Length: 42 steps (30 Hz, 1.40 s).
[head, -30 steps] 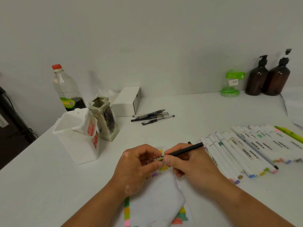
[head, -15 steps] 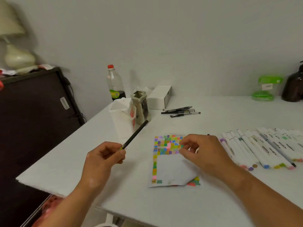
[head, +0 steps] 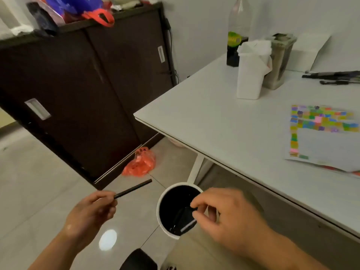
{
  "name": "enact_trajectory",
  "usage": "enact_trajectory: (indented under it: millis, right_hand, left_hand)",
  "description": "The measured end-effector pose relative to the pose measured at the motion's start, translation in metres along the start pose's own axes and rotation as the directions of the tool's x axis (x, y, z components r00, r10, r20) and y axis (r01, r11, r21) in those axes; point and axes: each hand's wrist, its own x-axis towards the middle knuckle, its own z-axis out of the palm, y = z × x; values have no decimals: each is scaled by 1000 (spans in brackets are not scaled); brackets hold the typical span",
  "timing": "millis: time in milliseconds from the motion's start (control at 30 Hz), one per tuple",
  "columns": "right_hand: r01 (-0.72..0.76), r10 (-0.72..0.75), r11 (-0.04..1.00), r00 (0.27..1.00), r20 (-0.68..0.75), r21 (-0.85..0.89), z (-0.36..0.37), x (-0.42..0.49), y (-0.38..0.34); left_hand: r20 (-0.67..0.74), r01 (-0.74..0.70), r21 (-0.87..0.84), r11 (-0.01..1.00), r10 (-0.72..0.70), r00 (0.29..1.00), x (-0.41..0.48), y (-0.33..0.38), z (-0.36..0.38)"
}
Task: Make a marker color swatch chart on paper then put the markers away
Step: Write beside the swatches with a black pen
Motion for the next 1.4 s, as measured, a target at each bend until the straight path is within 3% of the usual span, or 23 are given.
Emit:
enact_trajectory:
  millis: [200,500,667,867,967,1133,1267,1400]
  right_hand:
    - [-198,200,980,977,75,-23,57,14,47]
    - [-329,329,944,941,82,-11,98,39,89]
    - [-376,380,925,919,101,-59,115,42,110]
    - [-398,404,915,902,149,-70,115,54,116]
    - [-417,424,906,892,157,-77,115,60,115]
    - [-425,425,904,885,188,-43,107,65,102]
    - [-356,349,934,921,173,10,89,69,70]
    - [-272,267,961,960,85,56,57,73,29]
  left_hand:
    - [-69,247,144,958,-239,969,57,-78,31]
    - [-21,315,562,765,-367,930,151,-146,91]
    - [14,326,672,665,-451,892,175,-176,100]
    - [-37,459,656,599,-583,812,173,-196,86]
    - [-11,498,577,648,-603,798,167,-191,83]
    - [40,386,513,767,-471,881,142,-150,74]
    - [89,170,506,846,-247,965,115,-96,62]
    - [109,-47,471,881,-5,994,85,-37,61]
